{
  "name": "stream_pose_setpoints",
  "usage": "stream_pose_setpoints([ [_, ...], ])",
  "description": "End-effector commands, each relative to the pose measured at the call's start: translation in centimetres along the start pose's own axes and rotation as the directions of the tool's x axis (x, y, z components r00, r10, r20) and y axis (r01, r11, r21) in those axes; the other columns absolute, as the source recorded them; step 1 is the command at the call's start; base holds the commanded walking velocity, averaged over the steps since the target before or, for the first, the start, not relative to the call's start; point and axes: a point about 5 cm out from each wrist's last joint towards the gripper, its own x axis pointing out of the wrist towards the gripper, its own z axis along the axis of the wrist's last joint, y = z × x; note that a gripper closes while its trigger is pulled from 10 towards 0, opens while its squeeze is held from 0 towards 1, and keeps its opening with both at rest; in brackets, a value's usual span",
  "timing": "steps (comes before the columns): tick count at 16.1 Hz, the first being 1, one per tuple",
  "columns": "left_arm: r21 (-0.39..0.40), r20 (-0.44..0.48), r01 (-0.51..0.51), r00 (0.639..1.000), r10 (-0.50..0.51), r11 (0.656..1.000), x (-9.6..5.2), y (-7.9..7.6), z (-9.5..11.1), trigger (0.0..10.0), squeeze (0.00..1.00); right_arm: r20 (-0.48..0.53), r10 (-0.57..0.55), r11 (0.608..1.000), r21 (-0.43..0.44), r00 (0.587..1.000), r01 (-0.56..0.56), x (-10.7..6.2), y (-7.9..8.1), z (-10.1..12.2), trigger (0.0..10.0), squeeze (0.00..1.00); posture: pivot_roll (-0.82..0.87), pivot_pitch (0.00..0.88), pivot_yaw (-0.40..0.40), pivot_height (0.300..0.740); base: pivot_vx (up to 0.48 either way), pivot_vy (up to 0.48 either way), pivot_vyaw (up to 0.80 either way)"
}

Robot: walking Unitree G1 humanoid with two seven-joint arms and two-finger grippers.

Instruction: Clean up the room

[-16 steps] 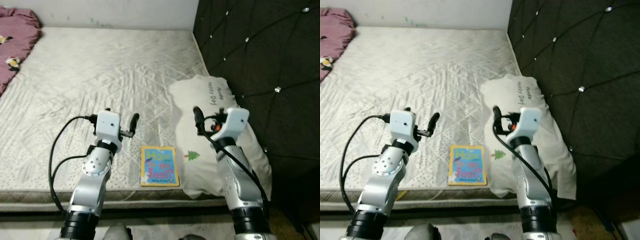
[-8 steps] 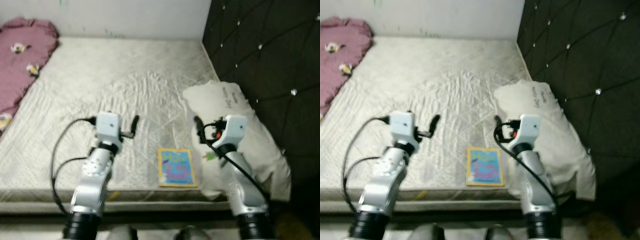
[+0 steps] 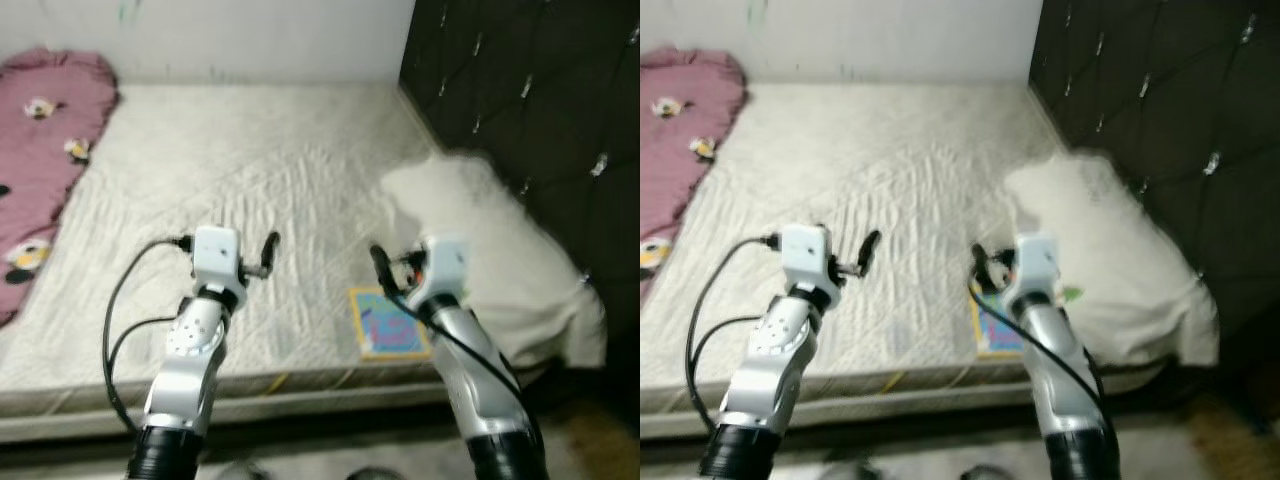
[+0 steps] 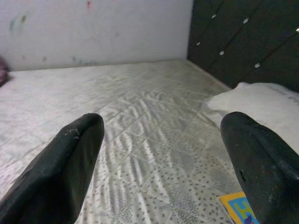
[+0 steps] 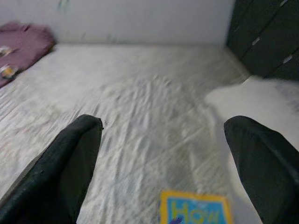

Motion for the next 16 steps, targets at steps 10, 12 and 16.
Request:
stream_pose_setpoints([
  [10, -0.011, -0.011, -0.004, 1.0, 0.004, 1.0, 0.15, 0.37, 0.09, 10.0, 0.0, 0.038, -0.011, 0.999, 0.046, 0.999, 0.009, 0.26, -0.33, 0.7, 10.0, 0.0, -0.04, 0.0, -0.035, 0.74, 0.0, 0.48, 0.0],
  [12, -0.015, -0.011, -0.003, 1.0, 0.003, 1.0, 0.19, 0.44, 0.12, 10.0, 0.0, 0.038, -0.012, 0.999, 0.042, 0.999, 0.01, 0.37, -0.39, 0.72, 10.0, 0.0, -0.03, 0.0, -0.036, 0.74, 0.0, 0.48, 0.0],
  [16, -0.018, -0.013, -0.002, 1.0, 0.001, 1.0, 0.17, 0.36, 0.1, 10.0, 0.0, 0.03, -0.013, 0.999, 0.037, 0.999, 0.012, 0.4, -0.44, 0.55, 10.0, 0.0, -0.03, 0.0, -0.039, 0.74, 0.0, 0.48, 0.0],
])
